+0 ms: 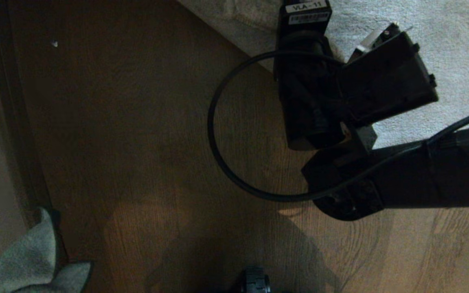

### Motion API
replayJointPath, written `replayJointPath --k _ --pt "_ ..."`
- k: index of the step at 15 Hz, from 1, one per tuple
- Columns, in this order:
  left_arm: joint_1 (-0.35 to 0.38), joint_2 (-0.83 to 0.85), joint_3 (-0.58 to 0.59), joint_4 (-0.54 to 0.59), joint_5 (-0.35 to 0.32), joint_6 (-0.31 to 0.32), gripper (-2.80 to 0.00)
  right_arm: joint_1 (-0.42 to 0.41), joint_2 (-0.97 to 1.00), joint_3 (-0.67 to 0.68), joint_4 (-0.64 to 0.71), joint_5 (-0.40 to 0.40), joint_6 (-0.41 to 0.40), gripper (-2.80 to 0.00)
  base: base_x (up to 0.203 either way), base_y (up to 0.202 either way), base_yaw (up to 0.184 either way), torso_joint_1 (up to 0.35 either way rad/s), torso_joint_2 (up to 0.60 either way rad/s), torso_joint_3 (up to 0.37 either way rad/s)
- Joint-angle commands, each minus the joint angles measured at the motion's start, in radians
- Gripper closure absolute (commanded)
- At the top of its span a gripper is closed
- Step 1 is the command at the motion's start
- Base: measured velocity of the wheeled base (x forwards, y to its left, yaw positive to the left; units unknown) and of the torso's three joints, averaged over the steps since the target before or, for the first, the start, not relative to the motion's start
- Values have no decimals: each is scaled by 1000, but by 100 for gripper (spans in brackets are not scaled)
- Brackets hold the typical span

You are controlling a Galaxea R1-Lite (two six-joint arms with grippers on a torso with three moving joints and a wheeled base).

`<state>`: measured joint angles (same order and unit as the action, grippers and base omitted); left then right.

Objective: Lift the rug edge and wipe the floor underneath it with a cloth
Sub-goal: Wipe the floor under the carpet with a rag

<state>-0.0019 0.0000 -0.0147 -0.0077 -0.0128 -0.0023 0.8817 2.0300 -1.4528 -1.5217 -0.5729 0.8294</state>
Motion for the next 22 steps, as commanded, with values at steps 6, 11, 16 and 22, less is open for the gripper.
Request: replayJointPath --k 6,11,16,22 --pt "-3 147 -81 9 -10 -13 0 2 24 -8 -48 16 4 0 0 0 0 0 0 0" --pt "-8 452 -211 3 -38 -15 0 0 32 -9 -48 16 1 0 0 0 0 0 0 0" --pt "-14 712 -335 -28 -142 -21 0 0 35 -8 -48 15 -4 0 0 0 0 0 0 0" --pt "-212 954 -387 -187 -164 -69 0 0 66 -46 -48 15 -9 0 0 0 0 0 0 0"
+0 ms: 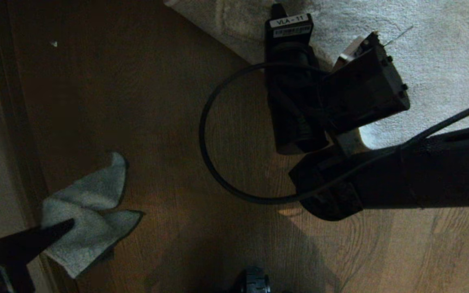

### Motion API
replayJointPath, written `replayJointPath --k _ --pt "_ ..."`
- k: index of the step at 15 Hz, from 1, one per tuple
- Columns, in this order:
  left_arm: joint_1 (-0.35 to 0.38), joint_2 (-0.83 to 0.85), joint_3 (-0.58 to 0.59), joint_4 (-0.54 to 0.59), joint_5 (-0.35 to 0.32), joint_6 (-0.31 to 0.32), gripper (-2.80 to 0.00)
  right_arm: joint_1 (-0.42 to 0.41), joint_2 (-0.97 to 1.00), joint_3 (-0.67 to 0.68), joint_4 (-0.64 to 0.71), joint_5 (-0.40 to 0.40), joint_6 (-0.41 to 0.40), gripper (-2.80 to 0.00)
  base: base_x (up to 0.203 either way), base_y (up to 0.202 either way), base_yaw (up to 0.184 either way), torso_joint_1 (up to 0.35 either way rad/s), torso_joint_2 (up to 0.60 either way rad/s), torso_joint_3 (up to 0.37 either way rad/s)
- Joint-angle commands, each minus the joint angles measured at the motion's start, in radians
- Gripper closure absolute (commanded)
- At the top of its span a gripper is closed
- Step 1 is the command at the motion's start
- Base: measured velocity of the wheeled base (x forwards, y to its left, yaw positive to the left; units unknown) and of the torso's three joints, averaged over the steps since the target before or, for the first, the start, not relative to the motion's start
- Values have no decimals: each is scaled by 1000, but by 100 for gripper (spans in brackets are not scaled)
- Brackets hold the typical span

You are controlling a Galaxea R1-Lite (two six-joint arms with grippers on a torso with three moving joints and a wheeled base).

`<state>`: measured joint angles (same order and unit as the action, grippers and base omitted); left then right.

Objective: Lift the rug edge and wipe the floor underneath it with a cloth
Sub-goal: Wipe the floor under the carpet with a rag

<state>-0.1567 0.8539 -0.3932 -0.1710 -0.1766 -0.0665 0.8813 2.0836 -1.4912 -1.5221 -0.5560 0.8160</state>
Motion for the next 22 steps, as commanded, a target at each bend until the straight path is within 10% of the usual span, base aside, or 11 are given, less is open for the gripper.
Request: replayJointPath --k 1,8,22 --pt "-99 145 -16 -59 2 -11 0 1 18 -7 -48 -2 5 0 0 0 0 0 0 0" --pt "-319 521 -66 -401 4 -64 0 1 29 -14 -48 -2 -9 0 0 0 0 0 0 0" --pt "-526 846 -278 -585 107 -230 0 -8 52 -27 -48 -4 -20 0 0 0 0 0 0 0"
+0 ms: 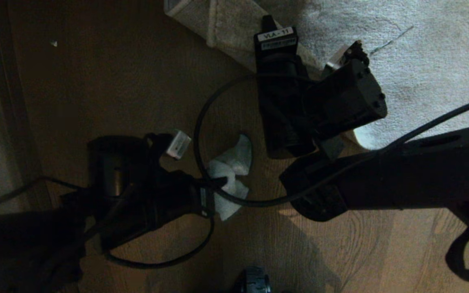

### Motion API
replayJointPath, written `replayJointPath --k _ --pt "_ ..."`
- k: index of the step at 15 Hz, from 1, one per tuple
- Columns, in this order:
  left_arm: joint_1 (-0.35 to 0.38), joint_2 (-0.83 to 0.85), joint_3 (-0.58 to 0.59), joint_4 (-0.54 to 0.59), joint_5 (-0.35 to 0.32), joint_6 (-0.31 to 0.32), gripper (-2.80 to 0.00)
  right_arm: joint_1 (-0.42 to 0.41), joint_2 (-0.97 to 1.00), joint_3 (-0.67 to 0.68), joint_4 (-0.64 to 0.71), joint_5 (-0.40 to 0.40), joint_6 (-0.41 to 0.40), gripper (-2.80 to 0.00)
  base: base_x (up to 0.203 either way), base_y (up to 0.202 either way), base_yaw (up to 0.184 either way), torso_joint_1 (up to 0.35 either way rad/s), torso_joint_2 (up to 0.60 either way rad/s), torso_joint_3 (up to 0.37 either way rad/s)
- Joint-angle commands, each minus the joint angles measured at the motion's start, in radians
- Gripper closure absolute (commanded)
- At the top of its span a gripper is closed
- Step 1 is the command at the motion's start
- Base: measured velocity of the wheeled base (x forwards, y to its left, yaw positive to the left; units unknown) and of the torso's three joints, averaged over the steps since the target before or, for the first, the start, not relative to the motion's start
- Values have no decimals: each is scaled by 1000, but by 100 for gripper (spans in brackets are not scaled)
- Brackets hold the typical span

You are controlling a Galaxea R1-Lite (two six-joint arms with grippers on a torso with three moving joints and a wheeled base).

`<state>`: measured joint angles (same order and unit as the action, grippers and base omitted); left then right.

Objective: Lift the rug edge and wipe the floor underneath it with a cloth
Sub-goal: Wipe the floor under the carpet with a rag

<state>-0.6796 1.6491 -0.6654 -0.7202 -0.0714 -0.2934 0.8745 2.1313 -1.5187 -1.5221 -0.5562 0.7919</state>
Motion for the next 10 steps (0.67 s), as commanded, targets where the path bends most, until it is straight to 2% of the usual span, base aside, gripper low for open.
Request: replayJointPath --k 1,5,8,10 --pt "-3 78 -15 -79 10 -4 0 -2 4 0 -48 -4 6 0 0 0 0 0 0 0" --pt "-3 186 -90 -222 59 -5 0 -2 6 0 -48 -4 4 0 0 0 0 0 0 0" --pt "-25 196 -73 -233 75 -18 0 -3 6 0 -48 -4 4 0 0 0 0 0 0 0" --pt "-70 191 -39 -232 96 -67 0 -3 6 0 -48 -4 3 0 0 0 0 0 0 0"
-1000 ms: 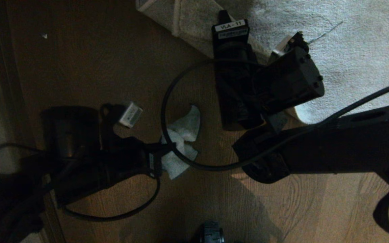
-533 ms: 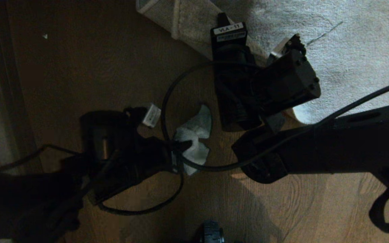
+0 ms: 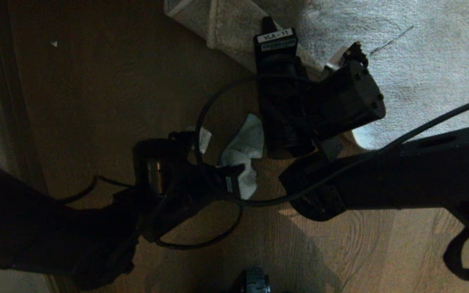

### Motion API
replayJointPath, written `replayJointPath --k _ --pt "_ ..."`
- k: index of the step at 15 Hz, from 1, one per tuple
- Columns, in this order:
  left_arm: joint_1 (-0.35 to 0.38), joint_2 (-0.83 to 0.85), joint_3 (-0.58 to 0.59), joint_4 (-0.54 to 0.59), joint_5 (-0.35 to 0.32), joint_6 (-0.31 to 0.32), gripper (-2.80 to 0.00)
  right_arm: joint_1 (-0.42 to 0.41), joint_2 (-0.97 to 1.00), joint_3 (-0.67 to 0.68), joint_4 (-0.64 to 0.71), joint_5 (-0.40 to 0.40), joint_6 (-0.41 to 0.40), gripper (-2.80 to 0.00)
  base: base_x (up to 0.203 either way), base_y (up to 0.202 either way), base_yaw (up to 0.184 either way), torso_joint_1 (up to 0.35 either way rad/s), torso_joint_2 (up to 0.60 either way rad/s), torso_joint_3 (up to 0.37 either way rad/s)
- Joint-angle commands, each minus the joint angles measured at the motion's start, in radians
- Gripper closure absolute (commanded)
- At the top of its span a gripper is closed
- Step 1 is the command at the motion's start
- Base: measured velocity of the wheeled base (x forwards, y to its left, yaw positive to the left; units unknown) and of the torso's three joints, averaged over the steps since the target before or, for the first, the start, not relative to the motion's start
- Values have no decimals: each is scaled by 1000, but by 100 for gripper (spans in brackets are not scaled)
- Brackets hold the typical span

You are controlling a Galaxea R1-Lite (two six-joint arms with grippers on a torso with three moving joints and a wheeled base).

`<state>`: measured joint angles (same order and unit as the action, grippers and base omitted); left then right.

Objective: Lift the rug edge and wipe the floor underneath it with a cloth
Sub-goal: Wipe the floor under the carpet with a rag

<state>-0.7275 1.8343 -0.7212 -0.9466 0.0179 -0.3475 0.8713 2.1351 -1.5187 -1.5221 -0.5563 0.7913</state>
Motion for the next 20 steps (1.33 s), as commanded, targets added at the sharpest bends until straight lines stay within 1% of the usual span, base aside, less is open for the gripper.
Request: replayJointPath --k 1,2,4,8,10,12,14,16,20 --pt "-47 5 33 -6 38 -32 0 0 2 0 -48 -4 3 0 0 0 0 0 0 0" --pt "-68 8 44 -8 63 -55 0 0 0 0 -48 -4 3 0 0 0 0 0 0 0" --pt "-96 13 47 -9 71 -87 0 0 2 0 -48 -4 3 0 0 0 0 0 0 0" --pt "-132 72 38 -20 99 -102 0 0 8 0 -48 -4 3 0 0 0 0 0 0 0" --pt "-152 108 34 -60 110 -123 0 0 9 0 -48 -4 3 0 0 0 0 0 0 0" --pt "-168 137 34 -103 122 -127 0 -5 9 0 -48 -4 3 0 0 0 0 0 0 0" --pt "-168 153 34 -109 125 -128 0 -10 8 0 -48 -4 3 0 0 0 0 0 0 0" --pt "-167 169 29 -119 144 -137 0 -12 8 0 -48 -4 3 0 0 0 0 0 0 0" --pt "-148 188 26 -179 160 -136 0 -14 8 0 -48 -4 3 0 0 0 0 0 0 0"
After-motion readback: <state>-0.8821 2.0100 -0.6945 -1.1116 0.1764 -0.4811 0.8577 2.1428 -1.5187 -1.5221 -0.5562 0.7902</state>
